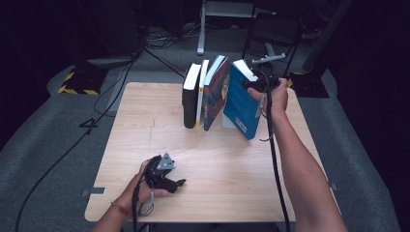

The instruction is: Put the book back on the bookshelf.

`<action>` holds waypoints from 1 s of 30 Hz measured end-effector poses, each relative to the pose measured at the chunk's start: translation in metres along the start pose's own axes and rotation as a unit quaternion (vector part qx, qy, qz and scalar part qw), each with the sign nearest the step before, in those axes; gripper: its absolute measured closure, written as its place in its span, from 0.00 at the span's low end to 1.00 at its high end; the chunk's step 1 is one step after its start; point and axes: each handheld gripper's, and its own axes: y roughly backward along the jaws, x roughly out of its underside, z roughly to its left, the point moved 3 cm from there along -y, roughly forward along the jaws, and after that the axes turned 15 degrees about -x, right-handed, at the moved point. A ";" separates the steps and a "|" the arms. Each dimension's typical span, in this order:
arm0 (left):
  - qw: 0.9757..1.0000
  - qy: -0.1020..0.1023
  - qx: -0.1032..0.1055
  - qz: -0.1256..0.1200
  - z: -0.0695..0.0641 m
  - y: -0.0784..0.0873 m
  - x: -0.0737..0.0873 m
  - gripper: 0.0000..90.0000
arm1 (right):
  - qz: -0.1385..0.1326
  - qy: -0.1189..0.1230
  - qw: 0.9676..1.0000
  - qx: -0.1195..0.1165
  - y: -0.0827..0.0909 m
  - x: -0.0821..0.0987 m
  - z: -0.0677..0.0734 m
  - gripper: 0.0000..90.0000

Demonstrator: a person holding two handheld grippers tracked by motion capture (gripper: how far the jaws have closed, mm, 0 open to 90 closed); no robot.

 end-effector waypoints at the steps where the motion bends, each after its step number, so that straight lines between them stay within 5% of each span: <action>1: 1.000 0.000 0.000 0.000 0.000 0.000 0.000 0.18 | -0.002 -0.001 1.000 0.005 -0.001 -0.003 0.000 0.67; 9: 1.000 -0.003 0.003 -0.001 0.000 0.000 0.000 0.18 | -0.010 -0.019 0.999 0.034 -0.015 -0.018 -0.003 0.67; 14: 1.000 -0.004 0.005 -0.002 -0.001 0.000 0.000 0.18 | -0.025 -0.051 0.997 0.059 -0.024 -0.019 -0.012 0.67; 30: 1.000 -0.004 0.004 -0.002 -0.001 0.001 0.000 0.18 | -0.045 -0.048 0.997 0.048 -0.028 -0.006 -0.013 0.66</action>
